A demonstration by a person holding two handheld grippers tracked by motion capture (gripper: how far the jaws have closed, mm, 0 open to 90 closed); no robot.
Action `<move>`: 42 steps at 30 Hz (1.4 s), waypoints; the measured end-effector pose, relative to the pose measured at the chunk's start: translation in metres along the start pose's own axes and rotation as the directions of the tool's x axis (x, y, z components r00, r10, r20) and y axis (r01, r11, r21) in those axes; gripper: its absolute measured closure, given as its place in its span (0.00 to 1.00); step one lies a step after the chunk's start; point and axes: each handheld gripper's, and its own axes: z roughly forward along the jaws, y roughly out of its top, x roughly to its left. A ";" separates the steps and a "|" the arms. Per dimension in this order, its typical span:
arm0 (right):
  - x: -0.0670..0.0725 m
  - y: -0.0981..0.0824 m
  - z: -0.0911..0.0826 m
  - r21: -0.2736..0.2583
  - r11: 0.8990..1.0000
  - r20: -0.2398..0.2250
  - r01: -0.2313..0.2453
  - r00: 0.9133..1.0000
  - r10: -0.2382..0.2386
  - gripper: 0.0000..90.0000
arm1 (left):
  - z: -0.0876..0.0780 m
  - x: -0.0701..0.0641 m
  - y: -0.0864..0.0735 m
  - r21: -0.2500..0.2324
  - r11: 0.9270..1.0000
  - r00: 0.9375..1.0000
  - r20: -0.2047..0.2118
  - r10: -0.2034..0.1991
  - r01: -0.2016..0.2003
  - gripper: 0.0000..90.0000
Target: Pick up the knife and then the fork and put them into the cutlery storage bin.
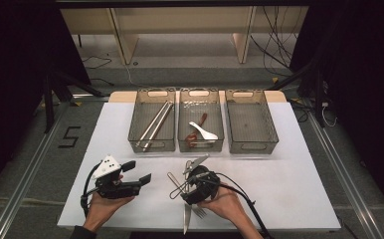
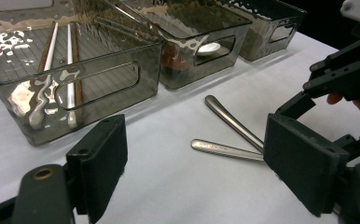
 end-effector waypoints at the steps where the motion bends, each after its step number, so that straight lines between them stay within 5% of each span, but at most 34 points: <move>1: 0.000 0.000 0.001 0.003 1.000 0.003 0.001 1.000 -0.001 0.43 | 0.000 0.000 0.000 0.000 1.000 1.000 0.000 0.000 0.000 0.24; 21: 0.012 0.006 0.014 0.009 0.998 0.022 0.054 0.998 -0.054 0.83 | 0.000 -0.001 0.000 0.008 1.000 1.000 0.002 0.005 -0.005 0.24; 42: 0.021 0.017 0.030 0.039 0.990 0.114 0.134 0.984 -0.138 0.87 | 0.000 -0.002 -0.001 0.010 1.000 1.000 0.004 0.007 -0.007 0.24</move>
